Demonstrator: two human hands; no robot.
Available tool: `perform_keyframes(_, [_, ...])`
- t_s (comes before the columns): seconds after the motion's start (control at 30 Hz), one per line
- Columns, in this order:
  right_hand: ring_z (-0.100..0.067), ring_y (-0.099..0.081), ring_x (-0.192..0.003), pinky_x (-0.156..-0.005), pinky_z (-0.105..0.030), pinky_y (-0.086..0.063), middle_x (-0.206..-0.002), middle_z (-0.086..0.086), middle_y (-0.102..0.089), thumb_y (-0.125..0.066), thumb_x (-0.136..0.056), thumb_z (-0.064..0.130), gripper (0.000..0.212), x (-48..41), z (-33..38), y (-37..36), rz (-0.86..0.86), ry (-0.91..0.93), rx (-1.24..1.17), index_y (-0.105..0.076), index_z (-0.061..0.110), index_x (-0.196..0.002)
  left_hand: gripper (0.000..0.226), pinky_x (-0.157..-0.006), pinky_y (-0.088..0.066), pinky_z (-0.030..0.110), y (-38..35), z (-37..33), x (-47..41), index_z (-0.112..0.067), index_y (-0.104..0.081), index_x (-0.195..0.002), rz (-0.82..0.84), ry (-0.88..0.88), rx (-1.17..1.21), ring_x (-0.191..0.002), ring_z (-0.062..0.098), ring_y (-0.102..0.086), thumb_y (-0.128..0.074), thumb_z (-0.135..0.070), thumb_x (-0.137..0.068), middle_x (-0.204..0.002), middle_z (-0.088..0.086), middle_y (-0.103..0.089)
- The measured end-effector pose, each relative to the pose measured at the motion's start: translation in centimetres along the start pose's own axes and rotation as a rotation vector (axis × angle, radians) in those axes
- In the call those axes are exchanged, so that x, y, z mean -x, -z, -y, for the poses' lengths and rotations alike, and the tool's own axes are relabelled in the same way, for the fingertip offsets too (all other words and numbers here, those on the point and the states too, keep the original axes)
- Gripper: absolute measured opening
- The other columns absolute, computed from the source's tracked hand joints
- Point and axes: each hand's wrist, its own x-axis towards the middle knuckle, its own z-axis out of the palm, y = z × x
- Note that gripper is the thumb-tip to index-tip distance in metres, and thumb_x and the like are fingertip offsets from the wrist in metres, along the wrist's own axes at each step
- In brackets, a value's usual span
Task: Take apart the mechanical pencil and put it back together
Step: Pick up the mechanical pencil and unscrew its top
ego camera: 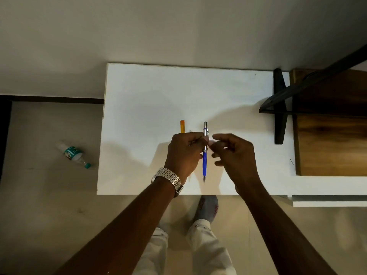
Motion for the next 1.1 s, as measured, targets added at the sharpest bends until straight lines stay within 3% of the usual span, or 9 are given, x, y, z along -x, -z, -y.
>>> perform_keyframes(0.1, [-0.007,-0.073,-0.069,-0.061,-0.028,-0.058,-0.09,0.004,-0.08,-0.071,-0.096,0.023,0.013,-1.3,0.6,0.3,0.084,-0.111,-0.181,-0.081,0.023,-0.105,0.019,-0.082,-0.063,0.04,-0.2,0.4,0.2,-0.005,-0.077,-0.104,0.022,0.014,-0.038,-0.09,0.029,-0.074,-0.066,-0.017,-0.094,-0.095,0.014,-0.077])
perform_keyframes(0.23, [-0.006,-0.069,-0.064,-0.054,-0.017,-0.055,-0.079,0.002,-0.078,-0.068,-0.095,0.013,0.015,-3.0,1.4,0.3,0.173,-0.129,-0.139,-0.083,0.015,-0.094,0.02,-0.085,-0.062,0.043,-0.3,0.9,0.6,-0.004,-0.076,-0.106,0.044,-0.01,-0.121,-0.09,0.031,-0.074,-0.065,-0.016,-0.095,-0.098,0.014,-0.077])
perform_keyframes(0.37, [-0.011,-0.068,-0.066,-0.055,-0.02,-0.055,-0.081,-0.001,-0.077,-0.066,-0.094,0.008,0.016,-4.1,1.8,0.4,0.207,-0.115,-0.094,-0.082,0.011,-0.093,0.018,-0.084,-0.062,0.037,-0.1,0.9,0.2,-0.006,-0.076,-0.105,0.042,-0.053,-0.17,-0.09,0.029,-0.074,-0.066,-0.017,-0.095,-0.097,0.012,-0.078])
perform_keyframes(0.57, [-0.005,-0.07,-0.062,-0.054,-0.02,-0.058,-0.075,0.006,-0.077,-0.068,-0.096,0.012,0.02,-5.1,1.5,0.8,0.297,-0.023,0.01,-0.081,0.023,-0.085,0.018,-0.083,-0.062,0.035,0.0,1.3,-0.2,-0.006,-0.076,-0.104,0.06,-0.069,-0.212,-0.089,0.028,-0.073,-0.064,-0.018,-0.096,-0.096,0.011,-0.077])
perform_keyframes(0.77, [-0.009,-0.07,-0.069,-0.059,-0.025,-0.059,-0.082,-0.002,-0.08,-0.071,-0.096,0.012,0.02,-5.3,1.5,1.4,0.384,0.007,0.031,-0.082,0.024,-0.084,0.015,-0.081,-0.062,0.034,0.2,2.1,-0.1,-0.011,-0.076,-0.099,0.086,-0.083,-0.209,-0.087,0.025,-0.073,-0.064,-0.02,-0.096,-0.093,0.006,-0.078])
perform_keyframes(0.93, [-0.01,-0.071,-0.073,-0.062,-0.028,-0.059,-0.082,0.005,-0.077,-0.073,-0.091,0.015,0.016,-7.1,2.3,3.8,0.193,-0.057,-0.255,-0.083,0.026,-0.085,0.014,-0.073,-0.061,0.022,0.7,3.4,0.1,-0.014,-0.077,-0.098,0.172,-0.005,-0.179,-0.088,0.022,-0.074,-0.064,-0.02,-0.096,-0.094,0.004,-0.078])
perform_keyframes(1.1, [-0.01,-0.07,-0.069,-0.07,-0.034,-0.059,-0.077,0.003,-0.078,-0.078,-0.089,0.017,0.014,-9.2,1.0,4.3,-0.013,0.134,0.097,-0.081,0.027,-0.08,0.014,-0.062,-0.056,0.013,1.4,5.0,1.4,-0.029,-0.075,-0.086,0.137,0.012,-0.095,-0.079,0.01,-0.075,-0.067,-0.02,-0.094,-0.082,-0.01,-0.077])
